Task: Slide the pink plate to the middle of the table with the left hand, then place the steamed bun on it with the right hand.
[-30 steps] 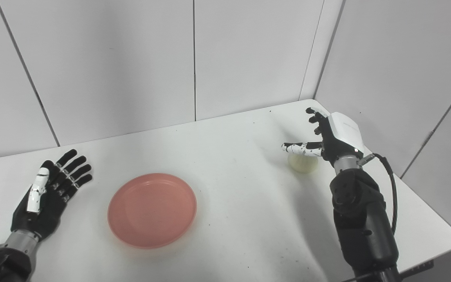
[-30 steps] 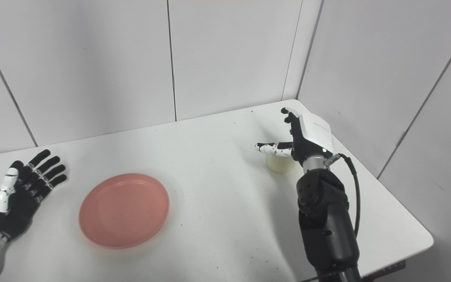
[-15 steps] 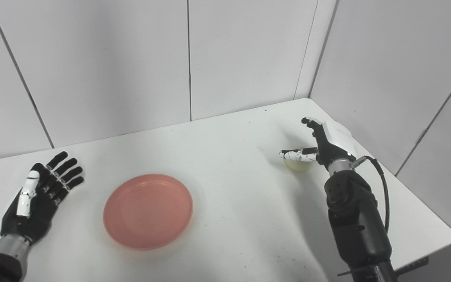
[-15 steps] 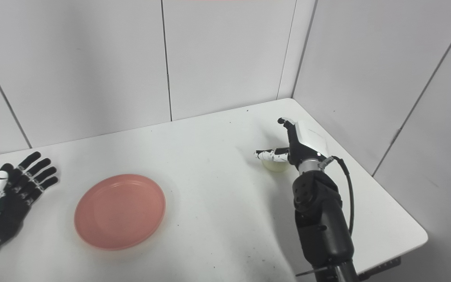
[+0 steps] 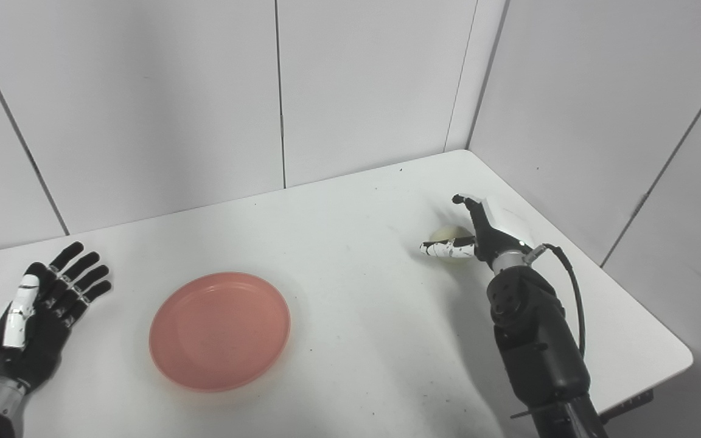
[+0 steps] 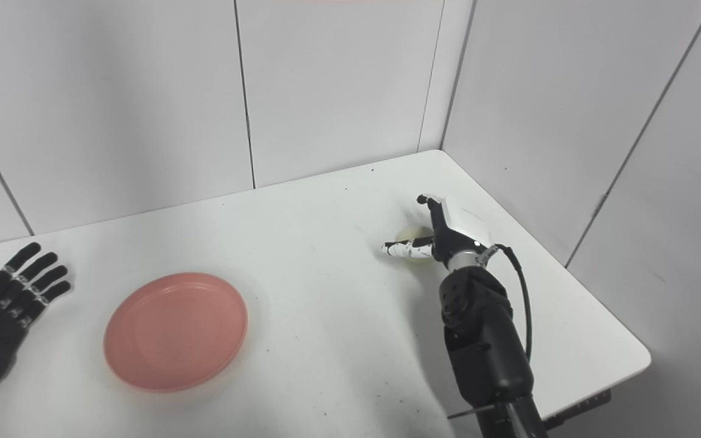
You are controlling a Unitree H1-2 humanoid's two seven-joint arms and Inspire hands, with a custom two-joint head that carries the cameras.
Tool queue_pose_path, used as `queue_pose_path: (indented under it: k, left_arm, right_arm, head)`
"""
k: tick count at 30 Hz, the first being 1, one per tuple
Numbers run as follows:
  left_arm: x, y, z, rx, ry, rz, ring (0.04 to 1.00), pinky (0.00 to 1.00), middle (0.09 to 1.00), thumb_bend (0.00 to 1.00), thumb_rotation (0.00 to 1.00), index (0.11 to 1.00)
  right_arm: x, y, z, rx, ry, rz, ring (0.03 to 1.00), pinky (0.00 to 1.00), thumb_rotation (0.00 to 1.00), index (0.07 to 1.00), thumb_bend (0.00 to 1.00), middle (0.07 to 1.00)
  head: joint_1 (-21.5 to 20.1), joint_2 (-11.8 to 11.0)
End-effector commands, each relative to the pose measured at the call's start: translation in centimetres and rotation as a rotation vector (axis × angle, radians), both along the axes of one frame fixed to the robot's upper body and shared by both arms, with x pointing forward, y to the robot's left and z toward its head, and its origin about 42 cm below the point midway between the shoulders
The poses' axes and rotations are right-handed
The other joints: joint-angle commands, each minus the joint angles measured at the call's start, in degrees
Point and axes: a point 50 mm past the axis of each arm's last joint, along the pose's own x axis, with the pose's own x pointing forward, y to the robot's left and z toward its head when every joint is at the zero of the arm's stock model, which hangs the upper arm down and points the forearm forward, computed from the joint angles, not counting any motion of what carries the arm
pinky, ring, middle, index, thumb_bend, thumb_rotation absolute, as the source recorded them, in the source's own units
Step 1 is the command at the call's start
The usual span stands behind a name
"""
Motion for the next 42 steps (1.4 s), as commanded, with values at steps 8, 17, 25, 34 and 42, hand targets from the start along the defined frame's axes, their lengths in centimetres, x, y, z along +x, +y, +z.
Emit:
queue_pose_path:
  k: [8, 17, 25, 34, 42]
  left_arm:
    - [-4.4, 1.6, -6.8, 0.035, 0.294, 0.033, 0.821, 0.81, 0.836, 0.52, 0.84, 0.828]
    - [-4.4, 1.7, -6.7, 0.039, 0.285, 0.023, 0.824, 0.81, 0.839, 0.54, 0.84, 0.830]
    - [-4.5, 1.7, -6.6, 0.037, 0.281, 0.023, 0.825, 0.82, 0.841, 0.54, 0.83, 0.831]
    - [-4.7, 1.6, -6.3, 0.036, 0.276, 0.015, 0.823, 0.82, 0.838, 0.54, 0.83, 0.828]
    - [-4.7, 1.7, -6.3, 0.035, 0.279, 0.018, 0.827, 0.82, 0.840, 0.55, 0.83, 0.829]
  right_arm:
    - [0.9, -0.6, 2.0, -0.016, -0.087, -0.015, 0.808, 0.66, 0.39, 0.811, 0.89, 0.864]
    - [1.3, -1.0, 1.2, -0.004, -0.066, -0.026, 0.805, 0.65, 0.38, 0.817, 0.88, 0.871]
    - [1.4, -1.4, 0.8, -0.013, -0.054, -0.035, 0.810, 0.66, 0.38, 0.810, 0.87, 0.862]
    - [1.7, -1.6, 0.3, -0.016, -0.041, -0.026, 0.804, 0.65, 0.39, 0.805, 0.86, 0.849]
    - [1.8, -1.6, -0.2, -0.024, -0.035, -0.022, 0.795, 0.65, 0.37, 0.798, 0.84, 0.839]
  head:
    - [-0.10, 0.51]
    - [-0.16, 0.99]
    - [-0.07, 1.30]
    - [0.03, 1.71]
    - [-0.01, 1.90]
